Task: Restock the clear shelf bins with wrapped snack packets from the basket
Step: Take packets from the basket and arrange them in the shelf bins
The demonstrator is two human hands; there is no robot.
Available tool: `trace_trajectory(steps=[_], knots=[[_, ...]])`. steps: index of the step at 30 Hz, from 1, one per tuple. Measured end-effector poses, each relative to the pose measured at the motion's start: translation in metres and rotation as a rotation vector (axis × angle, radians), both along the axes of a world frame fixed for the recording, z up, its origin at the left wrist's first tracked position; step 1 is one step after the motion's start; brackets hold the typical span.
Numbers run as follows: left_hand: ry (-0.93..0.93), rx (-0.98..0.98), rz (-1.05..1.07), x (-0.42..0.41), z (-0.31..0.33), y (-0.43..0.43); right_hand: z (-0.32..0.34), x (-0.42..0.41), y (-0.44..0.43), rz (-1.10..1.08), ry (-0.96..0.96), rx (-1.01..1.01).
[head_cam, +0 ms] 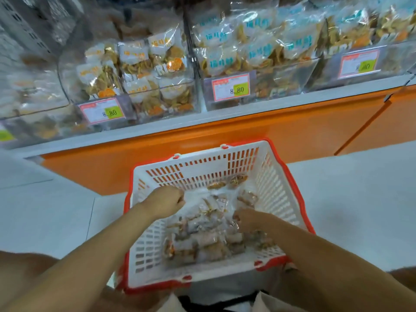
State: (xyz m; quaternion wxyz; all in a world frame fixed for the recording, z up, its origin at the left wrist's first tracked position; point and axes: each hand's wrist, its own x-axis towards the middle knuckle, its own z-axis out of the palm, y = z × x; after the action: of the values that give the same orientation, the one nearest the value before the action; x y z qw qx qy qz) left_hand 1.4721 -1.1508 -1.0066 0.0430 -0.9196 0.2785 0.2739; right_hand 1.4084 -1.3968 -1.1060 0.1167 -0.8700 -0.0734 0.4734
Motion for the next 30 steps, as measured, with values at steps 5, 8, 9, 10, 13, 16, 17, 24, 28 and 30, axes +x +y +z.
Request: trace_trajectory(steps=[5,8,9,10,13,16,17,24,28,30], knots=[[0.051,0.145,0.114,-0.010,-0.024,0.055,-0.036,-0.019,0.011,-0.006,-0.063,-0.052],[0.054,0.097,0.184,-0.011,-0.028,0.061,-0.039,-0.015,0.003,0.019,-0.083,-0.083],[0.064,0.061,0.239,-0.011,-0.029,0.060,-0.035,-0.011,0.001,0.028,-0.094,-0.098],[0.086,0.012,0.308,-0.010,-0.031,0.059,-0.028,-0.004,-0.001,0.038,-0.109,-0.100],[0.224,-0.209,0.572,-0.009,-0.028,0.045,0.016,0.028,0.000,-0.080,-0.256,-0.017],[0.527,-0.524,0.914,-0.015,-0.007,0.014,0.082,0.050,0.010,-0.107,-0.585,0.102],[0.669,-0.630,1.008,-0.016,0.003,0.002,0.102,0.051,0.016,-0.081,-0.700,0.142],[0.905,-1.586,1.231,-0.013,0.072,-0.034,0.177,0.015,0.050,0.324,-1.441,0.484],[0.794,-1.567,1.125,-0.008,0.094,-0.022,0.184,0.018,0.050,0.236,-1.388,0.547],[0.727,-1.534,1.055,-0.007,0.107,-0.017,0.192,0.022,0.049,0.052,-1.322,0.600]])
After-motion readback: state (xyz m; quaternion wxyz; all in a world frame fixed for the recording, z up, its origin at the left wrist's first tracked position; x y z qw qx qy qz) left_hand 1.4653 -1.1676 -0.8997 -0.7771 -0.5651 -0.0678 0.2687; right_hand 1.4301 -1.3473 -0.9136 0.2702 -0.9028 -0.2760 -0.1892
